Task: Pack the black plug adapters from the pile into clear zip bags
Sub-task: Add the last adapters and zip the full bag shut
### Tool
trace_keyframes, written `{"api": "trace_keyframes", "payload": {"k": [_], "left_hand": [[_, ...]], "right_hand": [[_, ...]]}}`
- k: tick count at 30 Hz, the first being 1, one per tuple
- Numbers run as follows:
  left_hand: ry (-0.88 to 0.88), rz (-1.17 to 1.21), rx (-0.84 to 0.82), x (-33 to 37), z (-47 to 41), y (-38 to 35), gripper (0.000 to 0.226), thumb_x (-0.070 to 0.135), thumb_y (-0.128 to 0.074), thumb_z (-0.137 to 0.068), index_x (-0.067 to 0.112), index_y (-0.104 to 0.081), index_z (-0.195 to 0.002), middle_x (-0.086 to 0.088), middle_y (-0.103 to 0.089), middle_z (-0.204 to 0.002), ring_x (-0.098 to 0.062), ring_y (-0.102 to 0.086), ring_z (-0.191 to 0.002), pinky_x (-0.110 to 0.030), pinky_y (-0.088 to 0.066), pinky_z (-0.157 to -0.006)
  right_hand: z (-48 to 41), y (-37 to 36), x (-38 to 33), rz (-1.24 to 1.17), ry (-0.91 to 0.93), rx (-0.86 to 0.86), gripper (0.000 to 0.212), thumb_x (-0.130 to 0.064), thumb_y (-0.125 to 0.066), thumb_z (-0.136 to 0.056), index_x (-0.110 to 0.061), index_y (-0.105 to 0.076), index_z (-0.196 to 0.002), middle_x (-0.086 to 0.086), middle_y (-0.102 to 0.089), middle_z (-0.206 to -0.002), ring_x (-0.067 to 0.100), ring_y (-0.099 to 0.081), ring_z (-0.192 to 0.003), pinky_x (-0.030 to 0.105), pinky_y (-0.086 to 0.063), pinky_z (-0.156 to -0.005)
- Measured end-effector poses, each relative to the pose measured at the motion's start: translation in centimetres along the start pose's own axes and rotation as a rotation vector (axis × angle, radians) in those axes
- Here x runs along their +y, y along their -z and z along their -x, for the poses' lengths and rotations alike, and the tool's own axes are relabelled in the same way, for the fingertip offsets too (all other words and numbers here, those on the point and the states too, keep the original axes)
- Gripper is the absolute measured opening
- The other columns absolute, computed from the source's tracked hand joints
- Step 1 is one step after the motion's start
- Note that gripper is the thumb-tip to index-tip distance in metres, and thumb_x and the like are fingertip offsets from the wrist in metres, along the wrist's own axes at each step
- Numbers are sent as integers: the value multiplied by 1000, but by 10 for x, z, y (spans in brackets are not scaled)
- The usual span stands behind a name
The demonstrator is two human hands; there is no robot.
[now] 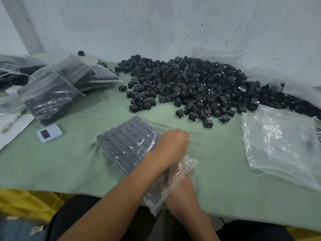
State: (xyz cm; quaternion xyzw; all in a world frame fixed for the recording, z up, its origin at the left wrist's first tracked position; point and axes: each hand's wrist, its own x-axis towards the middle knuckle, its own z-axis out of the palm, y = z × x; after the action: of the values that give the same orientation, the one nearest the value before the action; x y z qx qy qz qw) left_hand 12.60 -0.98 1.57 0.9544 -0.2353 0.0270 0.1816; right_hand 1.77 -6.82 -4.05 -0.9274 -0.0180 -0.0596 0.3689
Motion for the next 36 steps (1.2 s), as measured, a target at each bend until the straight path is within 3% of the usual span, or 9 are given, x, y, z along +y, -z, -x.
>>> {"api": "trace_keyframes", "payload": {"k": [4,6,9,13,18,29,32,34,36], "left_hand": [[205,-53,7,-67,0,3,47,43,-31,-106,26,-42,-148,-9,-33,-159,-28,-24,-149,-49,-22,-119],[241,-132,-98,-84,1,-4,58,57,-17,-103,34,-22,-157,-7,-7,-167,-28,0,-154,-52,-4,-122],[224,-190,-125,-95,0,-14,66,65,-4,-98,37,-6,-158,-6,5,-167,-27,10,-153,-50,7,-120],[223,-200,-104,-97,2,-17,70,69,-3,-96,37,-7,-158,-5,4,-168,-26,10,-153,-50,7,-120],[232,-196,-99,-96,3,-17,69,68,-4,-96,38,-9,-158,-5,5,-168,-25,11,-153,-50,6,-122],[202,-144,-75,-74,22,-27,89,86,-1,-81,40,-7,-157,-2,7,-168,-19,14,-153,-48,10,-121],[205,-127,-31,-73,25,-26,89,88,-3,-81,41,-12,-156,0,1,-168,-17,9,-153,-47,6,-122],[202,-119,-1,-69,28,-19,82,83,-10,-87,39,-18,-155,-1,-5,-168,-17,3,-154,-46,2,-123],[174,-79,80,-61,34,-11,70,71,-19,-95,33,-29,-154,0,-19,-165,-16,-10,-153,-42,-4,-124]], "right_hand": [[-5,-7,11,146,74,-75,82,-40,-41,-102,-23,18,-156,0,4,-167,16,-7,-152,28,-12,-124],[-6,-8,17,208,57,-58,87,-46,-36,-102,-25,39,-141,-4,30,-157,16,9,-153,21,3,-118],[-7,-7,17,223,37,-48,87,-52,-34,-101,-29,42,-137,-11,36,-148,16,9,-153,24,-2,-119],[0,-12,19,143,41,28,85,-54,-40,-99,-26,17,-156,-8,12,-165,9,1,-152,20,-3,-118],[10,-7,14,-17,105,75,67,-48,-54,-95,-37,-23,-153,-23,-22,-156,-10,-17,-140,16,-20,-116],[8,4,13,192,144,-154,78,-43,-42,-102,-16,5,-158,-6,17,-163,12,8,-152,9,12,-113],[20,37,10,342,410,-148,59,-32,-60,-93,-10,-48,-146,5,-31,-159,22,-35,-145,34,-32,-118],[19,72,15,214,339,-275,37,-30,-62,-86,-30,-69,-123,-13,-64,-132,4,-58,-124,27,-47,-103],[2,108,24,74,173,-310,25,-31,-57,-87,-38,-71,-107,-28,-70,-97,-8,-64,-90,15,-48,-82]]}}
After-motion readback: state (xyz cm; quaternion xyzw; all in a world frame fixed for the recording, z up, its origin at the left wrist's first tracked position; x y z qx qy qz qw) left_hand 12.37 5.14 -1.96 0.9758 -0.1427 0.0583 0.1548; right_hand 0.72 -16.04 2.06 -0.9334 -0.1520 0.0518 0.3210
